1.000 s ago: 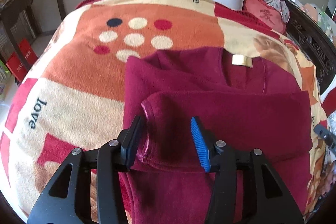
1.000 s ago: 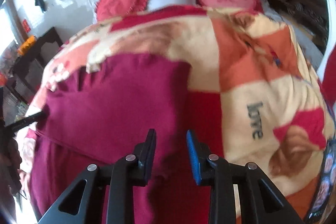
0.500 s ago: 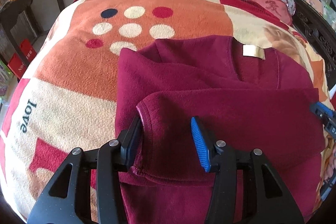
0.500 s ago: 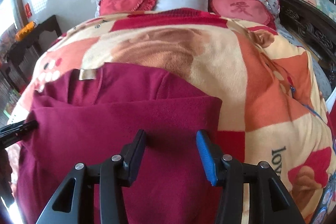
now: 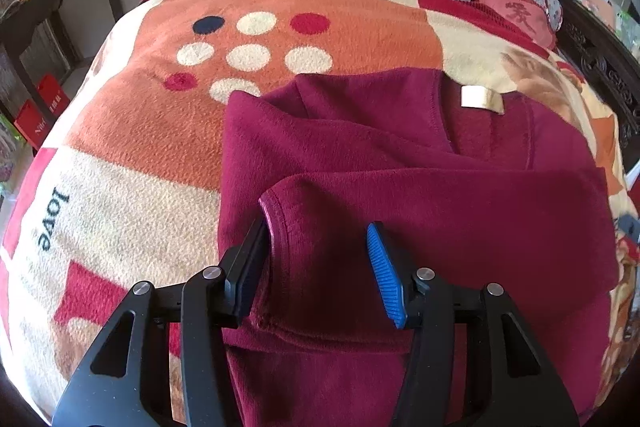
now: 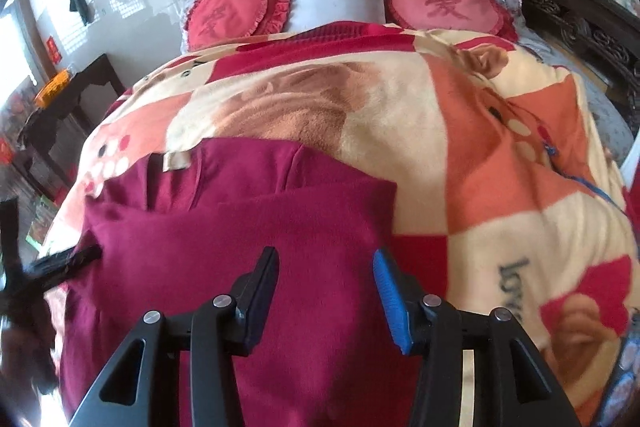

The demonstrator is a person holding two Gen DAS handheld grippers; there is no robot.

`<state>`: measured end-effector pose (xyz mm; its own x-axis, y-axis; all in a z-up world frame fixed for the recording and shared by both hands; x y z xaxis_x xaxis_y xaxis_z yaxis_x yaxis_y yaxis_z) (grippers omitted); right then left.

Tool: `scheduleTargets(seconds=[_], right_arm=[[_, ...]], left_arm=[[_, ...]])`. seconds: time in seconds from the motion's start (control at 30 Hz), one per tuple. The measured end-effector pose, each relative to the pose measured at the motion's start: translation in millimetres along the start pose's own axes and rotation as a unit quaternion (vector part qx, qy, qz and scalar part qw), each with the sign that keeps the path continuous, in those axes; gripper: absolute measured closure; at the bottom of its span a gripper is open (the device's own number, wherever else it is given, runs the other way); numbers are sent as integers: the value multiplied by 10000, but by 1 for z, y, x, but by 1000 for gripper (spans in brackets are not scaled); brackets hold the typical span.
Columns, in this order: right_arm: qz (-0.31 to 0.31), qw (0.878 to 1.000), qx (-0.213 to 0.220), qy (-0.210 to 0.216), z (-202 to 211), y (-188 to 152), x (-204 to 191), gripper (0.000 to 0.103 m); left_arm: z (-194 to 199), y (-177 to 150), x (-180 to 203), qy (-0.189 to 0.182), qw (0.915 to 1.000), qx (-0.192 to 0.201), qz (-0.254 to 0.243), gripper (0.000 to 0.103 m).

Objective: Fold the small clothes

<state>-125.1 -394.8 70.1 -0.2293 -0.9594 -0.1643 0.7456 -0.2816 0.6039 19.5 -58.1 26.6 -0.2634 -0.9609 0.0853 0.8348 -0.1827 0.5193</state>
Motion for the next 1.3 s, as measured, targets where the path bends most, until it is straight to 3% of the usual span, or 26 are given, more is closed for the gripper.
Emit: scheduleTargets(seconds=[0.2,0.3,0.5,0.6,0.7,0.8,0.9,0.97,1.07,1.13,1.2,1.3], right_arm=[[110,9993,-362,-13,10,-38,-4,56],[397,9957,-514,-654,-5,-56,3,55],[27,9984,-139,-556,24,-54,6,55],[116,9996,36,-236,36,-54,-8,55],[258,9995,-182,-43,18,-60,-19,55],[301,9983,-427,-265,-2,-68,-16,55],[23,9994,-337,91,16,-63,-10,54],[-155,9983,-319,468,28,-62,-6,54],[-352,9905,-383,1271,52,-70,-6,53],[-290,9862,-413,1579,67,-77,-7,48],[-183,9834,-454,1748,80,-86,-9,38],[-40,9783,-613,1976,98,-109,-10,37]], left_arm=[[21,-6,1,-107,9999,125,3,52],[27,-14,2,-121,9999,75,13,52],[41,-27,6,-103,9999,92,-59,52],[49,-32,7,-155,9998,84,6,52],[59,-39,9,-207,9998,69,40,52],[68,-51,6,-406,9990,-101,128,52],[75,-67,1,-452,9984,-276,190,50],[79,-80,-5,-538,9971,-433,310,39],[83,-98,-11,-642,9945,-660,491,39],[85,-107,-13,-675,9933,-804,487,39],[88,-116,-15,-699,9923,-906,474,39],[93,-130,-17,-754,9908,-1038,432,39]])
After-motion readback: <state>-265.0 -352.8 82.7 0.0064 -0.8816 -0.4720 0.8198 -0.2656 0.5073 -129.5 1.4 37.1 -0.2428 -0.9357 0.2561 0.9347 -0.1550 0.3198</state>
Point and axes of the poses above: each gripper's, at about its wrist camera, not at the fingertips, and z roughly against the way its jaws point, x to its right, y to its top, the point moved 3 cm from there along -z, roughly the way its jaws point, and after that the axes turned 1 degree about z, right-handed, at the moved point
